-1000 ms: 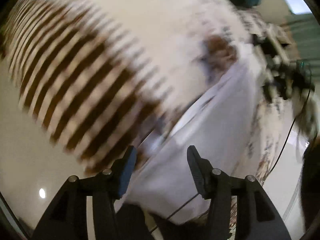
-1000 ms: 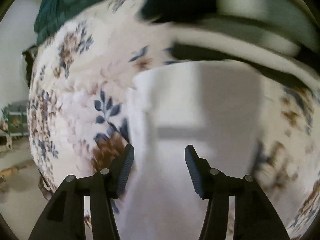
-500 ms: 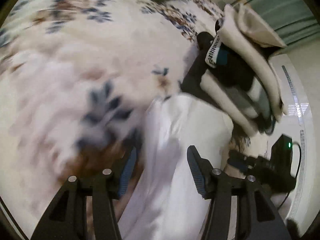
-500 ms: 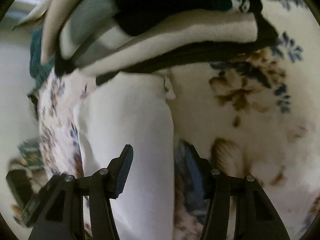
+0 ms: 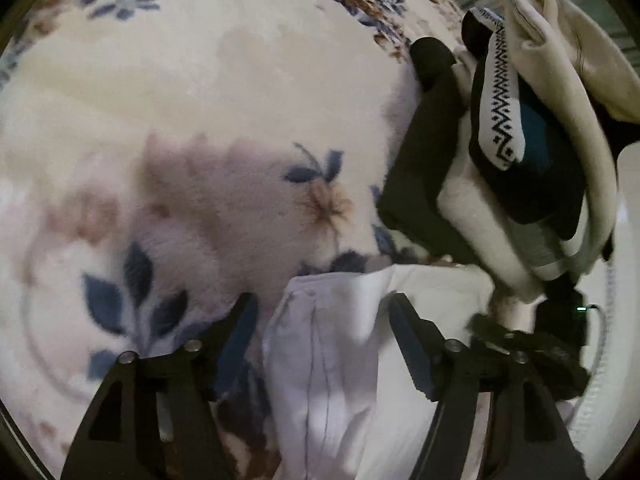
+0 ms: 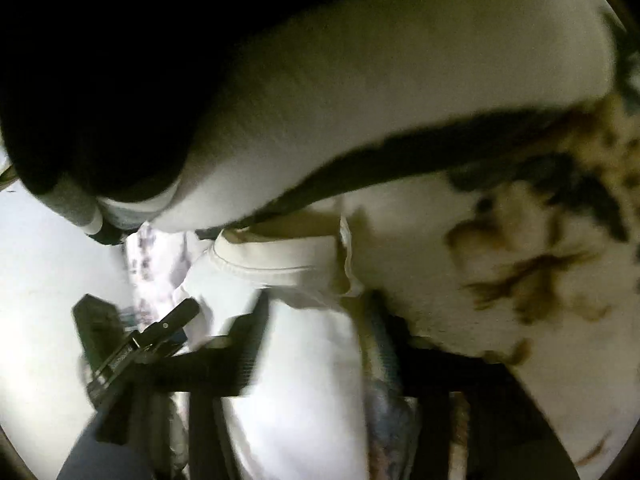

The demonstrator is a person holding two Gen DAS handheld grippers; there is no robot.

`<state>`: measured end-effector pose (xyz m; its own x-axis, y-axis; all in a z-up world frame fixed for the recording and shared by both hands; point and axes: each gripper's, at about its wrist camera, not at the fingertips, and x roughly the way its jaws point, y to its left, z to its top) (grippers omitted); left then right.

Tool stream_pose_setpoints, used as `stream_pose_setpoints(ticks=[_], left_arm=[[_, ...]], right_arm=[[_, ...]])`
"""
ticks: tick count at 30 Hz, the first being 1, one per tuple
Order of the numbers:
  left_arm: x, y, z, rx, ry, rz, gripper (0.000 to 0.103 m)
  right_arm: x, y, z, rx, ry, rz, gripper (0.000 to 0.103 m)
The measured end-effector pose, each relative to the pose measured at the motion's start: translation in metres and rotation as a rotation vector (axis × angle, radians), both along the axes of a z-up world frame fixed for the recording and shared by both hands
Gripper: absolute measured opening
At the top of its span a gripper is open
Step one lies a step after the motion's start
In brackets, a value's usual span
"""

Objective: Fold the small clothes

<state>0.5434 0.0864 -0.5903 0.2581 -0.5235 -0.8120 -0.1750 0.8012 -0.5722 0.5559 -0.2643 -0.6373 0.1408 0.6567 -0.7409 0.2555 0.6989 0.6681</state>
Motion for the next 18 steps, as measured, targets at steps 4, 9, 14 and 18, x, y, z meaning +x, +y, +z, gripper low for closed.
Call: stream_pose_setpoints(ticks=[4, 9, 14, 18], left_arm=[[0.007, -0.006, 0.004, -0.028, -0.054, -0.026, 0.052], [0.010, -0.010, 0.011, -0.032, -0.077, -0.118, 0.009], [0.008, -0.009, 0.032, -0.038, -0.126, -0.148, 0.008], [-0.009, -0.003, 0.058, -0.048, -0.180, -0.153, 0.008]], right_arm=[[0.009, 0.004, -0.009, 0.031, 0.009, -0.015, 0.060], [0.009, 0.002, -0.002, 0.018, 0.000, -0.045, 0.014], [-0.001, 0.018, 0.027, -0.063, -0.062, -0.039, 0.005], [-0.013, 0.023, 0.059, -0.091, -0.121, -0.024, 0.004]])
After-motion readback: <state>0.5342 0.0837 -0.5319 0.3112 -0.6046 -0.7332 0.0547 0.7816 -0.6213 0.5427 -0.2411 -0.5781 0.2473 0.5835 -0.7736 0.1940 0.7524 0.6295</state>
